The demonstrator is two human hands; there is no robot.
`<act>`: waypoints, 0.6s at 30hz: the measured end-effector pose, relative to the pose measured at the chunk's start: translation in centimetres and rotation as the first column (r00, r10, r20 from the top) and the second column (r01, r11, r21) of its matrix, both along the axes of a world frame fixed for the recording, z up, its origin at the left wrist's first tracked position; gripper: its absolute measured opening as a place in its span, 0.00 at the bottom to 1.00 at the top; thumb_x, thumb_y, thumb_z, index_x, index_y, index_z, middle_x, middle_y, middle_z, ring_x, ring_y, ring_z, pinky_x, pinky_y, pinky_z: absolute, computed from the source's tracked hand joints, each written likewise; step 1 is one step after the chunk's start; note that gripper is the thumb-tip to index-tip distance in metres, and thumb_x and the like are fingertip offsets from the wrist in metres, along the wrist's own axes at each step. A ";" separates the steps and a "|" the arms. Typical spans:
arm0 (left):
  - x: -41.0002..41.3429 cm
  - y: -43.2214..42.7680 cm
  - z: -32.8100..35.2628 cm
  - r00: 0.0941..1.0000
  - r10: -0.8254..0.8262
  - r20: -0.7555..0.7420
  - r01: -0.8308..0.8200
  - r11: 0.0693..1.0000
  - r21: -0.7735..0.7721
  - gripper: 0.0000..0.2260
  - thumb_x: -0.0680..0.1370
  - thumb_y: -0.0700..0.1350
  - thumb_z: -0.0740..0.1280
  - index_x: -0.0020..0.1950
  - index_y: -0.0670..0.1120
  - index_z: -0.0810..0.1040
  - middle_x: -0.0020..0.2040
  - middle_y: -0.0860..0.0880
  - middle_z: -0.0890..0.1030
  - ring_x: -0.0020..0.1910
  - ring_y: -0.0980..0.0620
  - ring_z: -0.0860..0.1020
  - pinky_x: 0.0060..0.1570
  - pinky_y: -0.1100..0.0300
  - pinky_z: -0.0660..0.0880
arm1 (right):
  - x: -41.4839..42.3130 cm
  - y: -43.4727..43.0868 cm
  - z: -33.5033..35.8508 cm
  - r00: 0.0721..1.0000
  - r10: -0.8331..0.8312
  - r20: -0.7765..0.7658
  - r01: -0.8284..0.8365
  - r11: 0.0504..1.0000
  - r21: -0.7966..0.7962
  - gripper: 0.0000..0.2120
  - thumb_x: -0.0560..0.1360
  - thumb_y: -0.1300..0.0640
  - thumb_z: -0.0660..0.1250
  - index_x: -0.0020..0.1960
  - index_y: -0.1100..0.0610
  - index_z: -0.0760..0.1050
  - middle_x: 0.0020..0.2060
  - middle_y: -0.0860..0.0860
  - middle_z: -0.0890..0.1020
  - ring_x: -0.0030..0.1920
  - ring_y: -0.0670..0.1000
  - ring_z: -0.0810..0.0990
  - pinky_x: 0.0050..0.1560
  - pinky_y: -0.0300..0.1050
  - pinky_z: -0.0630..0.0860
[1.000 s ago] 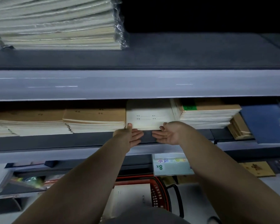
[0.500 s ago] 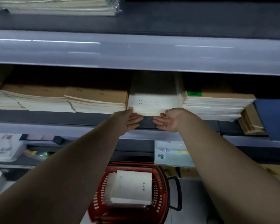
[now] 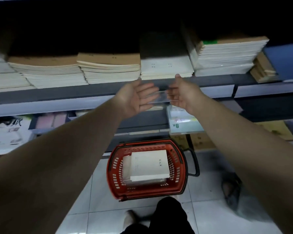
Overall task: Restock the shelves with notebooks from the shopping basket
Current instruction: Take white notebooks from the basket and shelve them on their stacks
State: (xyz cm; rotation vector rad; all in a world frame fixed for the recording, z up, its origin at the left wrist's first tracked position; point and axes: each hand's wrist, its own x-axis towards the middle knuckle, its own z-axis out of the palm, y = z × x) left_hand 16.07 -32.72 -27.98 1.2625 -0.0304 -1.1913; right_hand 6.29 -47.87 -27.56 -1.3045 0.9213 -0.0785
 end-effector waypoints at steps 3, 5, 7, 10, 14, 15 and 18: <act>-1.8 1.3 -1.9 0.996 -0.085 -0.041 0.084 0.996 -0.034 0.24 0.81 0.63 0.51 0.61 0.50 0.78 0.58 0.51 0.83 0.57 0.53 0.81 0.58 0.50 0.70 | -1.9 2.7 -2.3 1.000 0.020 0.014 -0.020 1.000 -0.002 0.24 0.80 0.37 0.52 0.48 0.55 0.78 0.43 0.50 0.84 0.45 0.48 0.82 0.46 0.44 0.76; -2.9 1.8 -3.4 0.991 -0.102 -0.086 0.101 0.995 -0.016 0.26 0.80 0.65 0.51 0.62 0.49 0.78 0.59 0.51 0.82 0.59 0.52 0.78 0.63 0.46 0.65 | -3.0 4.3 -3.8 1.000 0.022 -0.002 -0.022 1.000 0.020 0.25 0.79 0.35 0.51 0.48 0.54 0.76 0.50 0.51 0.83 0.51 0.49 0.81 0.54 0.47 0.74; -4.0 2.7 -5.6 0.986 -0.118 -0.117 0.123 0.992 0.031 0.28 0.79 0.66 0.51 0.64 0.48 0.76 0.60 0.51 0.80 0.60 0.52 0.76 0.68 0.45 0.60 | -4.2 6.0 -6.0 0.998 -0.008 -0.055 0.010 0.999 0.052 0.27 0.79 0.34 0.50 0.51 0.55 0.76 0.54 0.52 0.81 0.56 0.51 0.78 0.62 0.49 0.71; -5.3 3.8 -8.9 0.976 -0.136 -0.167 0.151 0.985 0.084 0.33 0.79 0.67 0.51 0.75 0.47 0.66 0.72 0.47 0.70 0.72 0.48 0.67 0.74 0.43 0.53 | -5.9 7.6 -9.4 0.986 -0.022 -0.163 0.030 0.999 0.042 0.31 0.79 0.34 0.50 0.65 0.58 0.72 0.59 0.53 0.77 0.59 0.53 0.75 0.56 0.47 0.70; -6.2 4.9 -13.6 0.967 -0.109 -0.230 0.138 0.983 0.117 0.35 0.79 0.67 0.51 0.77 0.46 0.62 0.77 0.45 0.63 0.76 0.46 0.59 0.73 0.42 0.54 | -7.6 8.5 -14.2 0.962 -0.057 -0.268 0.081 0.994 0.077 0.29 0.78 0.33 0.53 0.61 0.57 0.73 0.50 0.53 0.81 0.47 0.52 0.81 0.40 0.43 0.78; -6.3 5.2 -14.9 0.964 -0.102 -0.244 0.135 0.983 0.122 0.34 0.79 0.67 0.52 0.77 0.45 0.61 0.77 0.44 0.63 0.76 0.46 0.59 0.73 0.43 0.54 | -7.8 8.5 -15.7 0.950 -0.059 -0.306 0.083 0.994 0.067 0.30 0.78 0.33 0.54 0.61 0.58 0.74 0.50 0.54 0.82 0.48 0.53 0.82 0.45 0.46 0.80; -6.2 6.0 -18.5 0.964 -0.068 -0.258 0.111 0.981 0.157 0.33 0.79 0.66 0.52 0.77 0.45 0.62 0.76 0.44 0.64 0.75 0.45 0.62 0.74 0.42 0.50 | -8.2 8.6 -19.8 0.943 -0.019 -0.333 0.023 1.000 0.009 0.28 0.78 0.35 0.56 0.60 0.58 0.76 0.51 0.55 0.83 0.49 0.53 0.82 0.51 0.48 0.77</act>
